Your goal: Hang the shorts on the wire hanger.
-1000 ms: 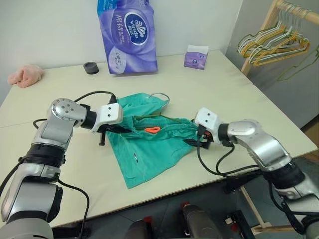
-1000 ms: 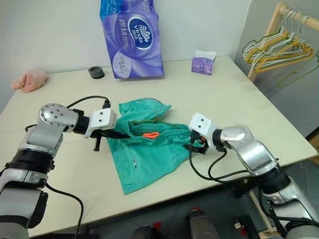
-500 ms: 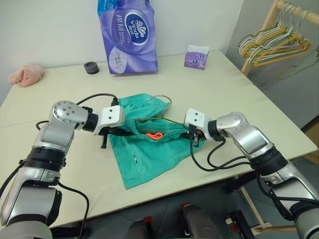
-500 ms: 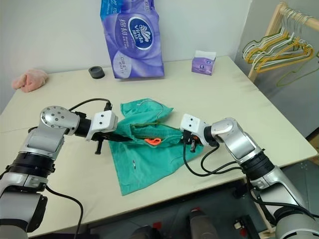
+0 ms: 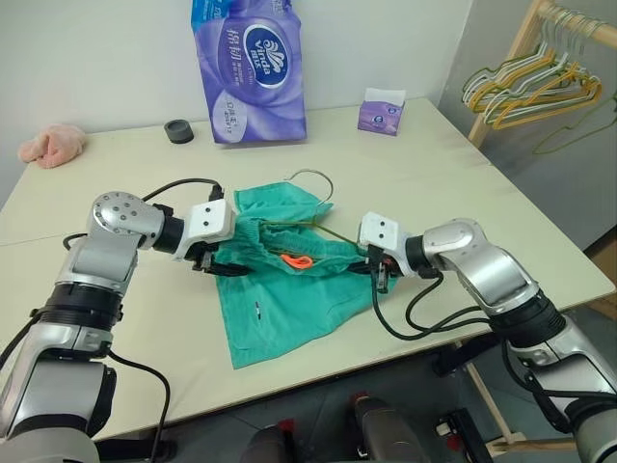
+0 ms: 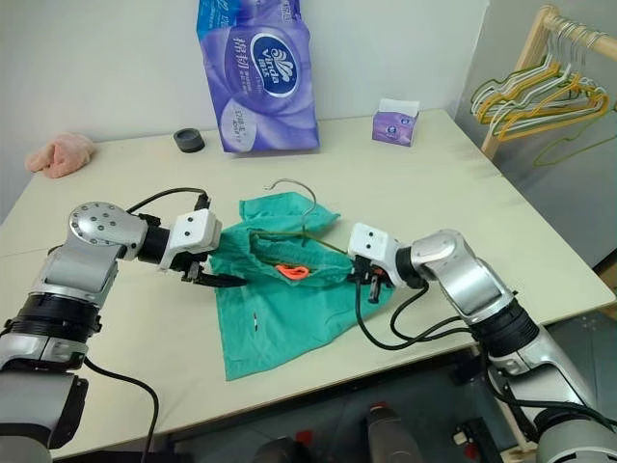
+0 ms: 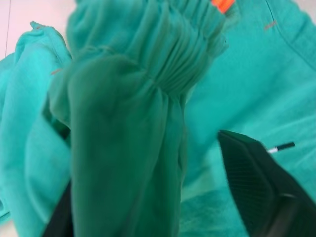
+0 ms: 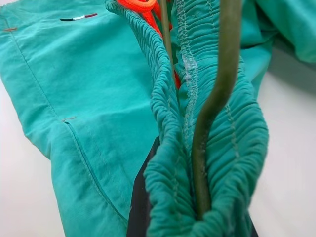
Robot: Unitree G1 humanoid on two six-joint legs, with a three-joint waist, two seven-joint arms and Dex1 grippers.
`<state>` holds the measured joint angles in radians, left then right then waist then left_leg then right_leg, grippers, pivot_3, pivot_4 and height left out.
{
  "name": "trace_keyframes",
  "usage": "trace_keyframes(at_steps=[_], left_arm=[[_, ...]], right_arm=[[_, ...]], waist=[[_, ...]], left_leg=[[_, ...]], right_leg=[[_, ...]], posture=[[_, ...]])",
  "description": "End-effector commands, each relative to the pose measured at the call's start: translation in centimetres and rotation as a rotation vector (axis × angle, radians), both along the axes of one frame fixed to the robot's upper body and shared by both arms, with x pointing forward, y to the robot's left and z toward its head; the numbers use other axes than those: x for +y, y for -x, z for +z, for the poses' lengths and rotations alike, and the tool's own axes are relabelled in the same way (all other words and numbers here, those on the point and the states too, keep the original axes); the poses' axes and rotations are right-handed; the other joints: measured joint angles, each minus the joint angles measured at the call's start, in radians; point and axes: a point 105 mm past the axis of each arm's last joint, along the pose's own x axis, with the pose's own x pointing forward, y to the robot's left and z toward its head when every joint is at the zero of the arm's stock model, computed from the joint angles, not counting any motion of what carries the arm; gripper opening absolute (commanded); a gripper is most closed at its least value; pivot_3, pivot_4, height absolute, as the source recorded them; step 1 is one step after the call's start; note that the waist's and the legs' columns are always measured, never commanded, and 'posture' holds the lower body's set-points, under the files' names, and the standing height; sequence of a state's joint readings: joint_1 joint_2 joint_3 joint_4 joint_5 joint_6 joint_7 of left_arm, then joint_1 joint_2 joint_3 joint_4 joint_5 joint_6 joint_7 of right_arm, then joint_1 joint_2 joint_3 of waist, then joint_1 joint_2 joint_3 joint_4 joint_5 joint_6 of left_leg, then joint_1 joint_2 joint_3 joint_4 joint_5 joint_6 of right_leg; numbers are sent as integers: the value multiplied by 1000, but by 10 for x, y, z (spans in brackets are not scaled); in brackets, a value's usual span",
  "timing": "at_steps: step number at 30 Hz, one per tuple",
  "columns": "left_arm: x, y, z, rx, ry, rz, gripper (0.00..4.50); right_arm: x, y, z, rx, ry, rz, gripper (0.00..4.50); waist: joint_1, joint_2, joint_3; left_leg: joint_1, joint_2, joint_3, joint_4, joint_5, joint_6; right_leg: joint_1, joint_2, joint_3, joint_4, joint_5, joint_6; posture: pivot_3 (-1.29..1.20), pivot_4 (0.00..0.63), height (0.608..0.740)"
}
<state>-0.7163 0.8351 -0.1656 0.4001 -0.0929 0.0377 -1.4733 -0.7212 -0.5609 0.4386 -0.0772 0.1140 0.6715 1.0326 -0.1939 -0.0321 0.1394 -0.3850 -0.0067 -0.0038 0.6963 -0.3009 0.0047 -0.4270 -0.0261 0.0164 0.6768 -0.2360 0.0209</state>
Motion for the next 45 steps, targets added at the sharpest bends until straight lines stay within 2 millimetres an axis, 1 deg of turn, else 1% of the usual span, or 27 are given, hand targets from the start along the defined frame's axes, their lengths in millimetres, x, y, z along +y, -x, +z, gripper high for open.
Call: trace_keyframes(at_steps=[1,2,5,9,10,12,15,18,20,22,23,24,28,29,32,34,35,37,38,40,42,43,45], left_arm=[[9,-9,20,-56,61,65,4424],[14,-14,24,-79,82,103,4492],[28,-31,35,-172,144,221,4492],[44,-54,43,-328,193,363,4492],[47,-57,43,-360,195,381,4492],[48,-60,41,-397,201,397,4492],[38,-53,36,-351,258,344,4492],[16,-34,29,-201,336,241,4492],[-8,-17,25,-89,400,153,4492],[-36,0,28,26,480,61,4492],[-46,6,31,69,511,29,4492],[-53,11,33,100,530,3,4492],[-83,27,41,191,556,-120,4492],[-90,28,43,195,554,-143,4492],[-108,29,47,184,557,-194,4492],[-124,30,50,169,564,-237,4492],[-135,30,53,157,570,-274,4492],[-149,32,57,138,577,-314,4492],[-154,32,58,128,582,-328,4492],[-167,34,64,114,596,-367,4492],[-176,35,68,109,609,-388,4492],[-178,36,70,109,614,-392,4492],[-187,40,75,90,621,-427,4492]], right_arm=[[-2,4,20,-37,-51,11,0],[-5,5,20,-32,-49,3,0],[-14,9,18,-10,-44,-18,0],[-30,15,16,33,-45,-70,0],[-36,17,15,54,-47,-97,0],[-55,24,11,132,-73,-198,0],[-83,38,4,235,-101,-342,0],[-116,51,-5,305,-132,-541,0],[-141,60,-10,316,-160,-686,0],[-164,70,-10,316,-211,-837,0],[-172,73,-9,306,-229,-889,0],[-178,78,-8,299,-241,-930,0],[-206,102,-3,254,-277,-1130,0],[-213,106,-2,231,-268,-1183,0],[-239,118,5,163,-232,-1355,0],[-262,127,16,93,-215,-1480,0],[-281,129,28,36,-209,-1560,0],[-302,132,45,-37,-214,-1649,0],[-309,131,53,-61,-226,-1675,0],[-322,120,75,-125,-256,-1717,0],[-329,112,89,-158,-275,-1741,0],[-331,111,93,-164,-278,-1746,0],[-341,97,113,-196,-326,-1794,0]], waist=[[-1,0,0],[0,0,0],[2,0,0],[5,0,0],[4,0,0],[8,0,0],[12,0,0],[14,0,0],[16,0,1],[18,1,3],[21,1,3],[22,1,4],[4,6,9],[0,10,11],[-19,13,16],[-29,16,19],[-34,17,21],[-48,19,26],[-58,19,27],[-84,19,29],[-111,21,36],[-119,20,39],[-144,19,47]], left_leg=[[0,0,0,0,0,0],[0,0,0,0,0,0],[0,0,0,0,0,0],[0,-1,0,0,0,0],[0,-1,0,0,0,0],[0,-1,0,0,0,0],[-1,-1,-1,0,0,0],[-1,-1,-1,0,0,0],[-1,-1,0,0,0,0],[-1,-1,-1,0,0,0],[0,-1,0,0,0,0],[0,-1,0,1,0,0],[3,-1,0,1,-1,1],[4,-1,0,1,-1,2],[4,-1,2,0,-2,3],[4,-1,3,0,-2,3],[3,-2,3,0,-2,4],[3,-2,4,0,-3,4],[3,-3,5,0,-3,5],[3,-3,6,0,-5,8],[4,-2,7,-2,-6,10],[3,-2,7,-3,-6,10],[4,-2,7,-5,-8,13]], right_leg=[[0,0,0,0,0,0],[0,0,0,0,0,0],[0,0,-1,0,0,0],[0,-1,0,0,0,0],[0,-1,-1,0,0,0],[0,-1,-1,0,0,0],[0,-2,-1,-1,0,0],[0,-2,-1,-1,0,0],[0,-2,0,-1,0,0],[1,-2,-1,0,-1,1],[2,-2,0,-1,-1,1],[2,-2,0,-1,-1,1],[5,1,1,-1,-2,3],[5,3,0,-1,-3,3],[6,6,3,-2,-4,7],[6,6,3,-3,-5,8],[6,6,3,-3,-5,8],[6,5,4,-4,-6,8],[6,5,5,-5,-6,8],[7,5,6,-6,-6,9],[9,6,6,-11,-6,9],[9,6,7,-13,-6,9],[12,7,7,-14,-6,9]], posture=[[-225,82,740],[-227,82,740],[-225,83,740],[-229,89,740],[-233,93,740],[-237,99,740],[-252,113,740],[-279,131,740],[-295,139,740],[-330,154,740],[-330,154,740],[-364,167,740],[-426,188,740],[-426,188,740],[-466,202,740],[-478,206,740],[-495,212,740],[-503,216,740],[-505,218,740],[-508,226,740],[-509,229,740],[-506,235,740],[-499,239,740]])
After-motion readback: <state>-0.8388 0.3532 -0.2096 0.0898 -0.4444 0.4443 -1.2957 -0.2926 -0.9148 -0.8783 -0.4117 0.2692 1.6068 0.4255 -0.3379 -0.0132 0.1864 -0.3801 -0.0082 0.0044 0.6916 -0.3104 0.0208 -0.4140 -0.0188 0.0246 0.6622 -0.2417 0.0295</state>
